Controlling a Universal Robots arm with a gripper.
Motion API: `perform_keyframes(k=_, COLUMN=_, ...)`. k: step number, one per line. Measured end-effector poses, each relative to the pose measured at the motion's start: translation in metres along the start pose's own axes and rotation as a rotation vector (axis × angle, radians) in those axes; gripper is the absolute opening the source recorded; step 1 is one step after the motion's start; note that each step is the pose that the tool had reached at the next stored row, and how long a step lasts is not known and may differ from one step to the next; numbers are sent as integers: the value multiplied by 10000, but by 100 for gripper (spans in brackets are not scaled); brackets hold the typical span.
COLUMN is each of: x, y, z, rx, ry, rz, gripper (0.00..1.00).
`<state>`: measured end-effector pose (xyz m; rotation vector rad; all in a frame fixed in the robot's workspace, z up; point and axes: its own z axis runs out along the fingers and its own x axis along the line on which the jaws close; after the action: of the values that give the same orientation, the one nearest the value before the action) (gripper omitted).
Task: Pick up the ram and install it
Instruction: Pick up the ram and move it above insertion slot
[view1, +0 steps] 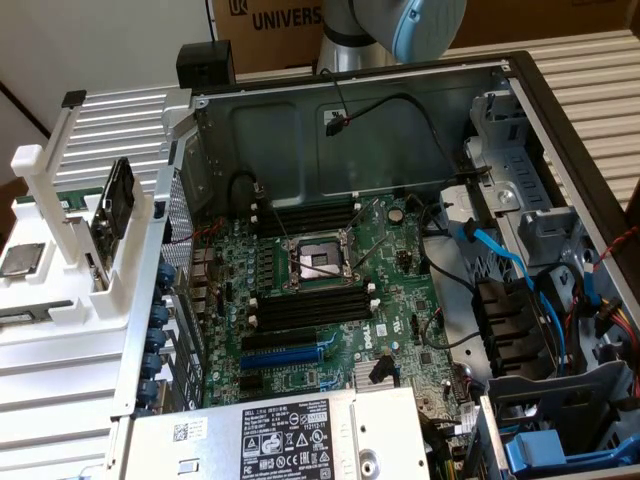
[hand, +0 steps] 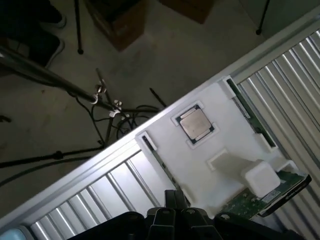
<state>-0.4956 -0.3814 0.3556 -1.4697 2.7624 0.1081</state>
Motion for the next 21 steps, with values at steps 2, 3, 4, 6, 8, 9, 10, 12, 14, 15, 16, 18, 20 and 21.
perform_keyframes(k=2, x=1, y=-1, z=13, rx=-17, ry=19, rz=-370, gripper=10)
perform_keyframes(k=3, x=2, y=-2, z=37, rx=-40, ry=50, rz=-919, gripper=10)
perform_keyframes(k=4, x=2, y=-3, z=47, rx=-48, ry=59, rz=-1103, gripper=10)
perform_keyframes(k=6, x=3, y=-4, z=66, rx=-62, ry=78, rz=-1473, gripper=10)
perform_keyframes(k=8, x=4, y=-5, z=83, rx=-76, ry=98, rz=-1833, gripper=10)
perform_keyframes(k=9, x=4, y=-6, z=92, rx=-82, ry=108, rz=-2012, gripper=10)
perform_keyframes(k=10, x=4, y=-6, z=101, rx=-89, ry=118, rz=-2198, gripper=10)
perform_keyframes(k=12, x=5, y=-8, z=118, rx=-97, ry=133, rz=-2542, gripper=10)
perform_keyframes(k=14, x=6, y=-8, z=136, rx=-104, ry=146, rz=-2815, gripper=10)
perform_keyframes(k=15, x=6, y=-9, z=147, rx=-109, ry=152, rz=-2955, gripper=10)
perform_keyframes(k=16, x=7, y=-10, z=167, rx=-118, ry=166, rz=-3207, gripper=10)
perform_keyframes(k=18, x=7, y=-12, z=188, rx=-128, ry=181, rz=-3454, gripper=10)
perform_keyframes(k=20, x=8, y=-14, z=209, rx=-138, ry=193, rz=-3701, gripper=10)
perform_keyframes(k=21, x=7, y=-17, z=230, rx=-147, ry=206, rz=-3924, gripper=10)
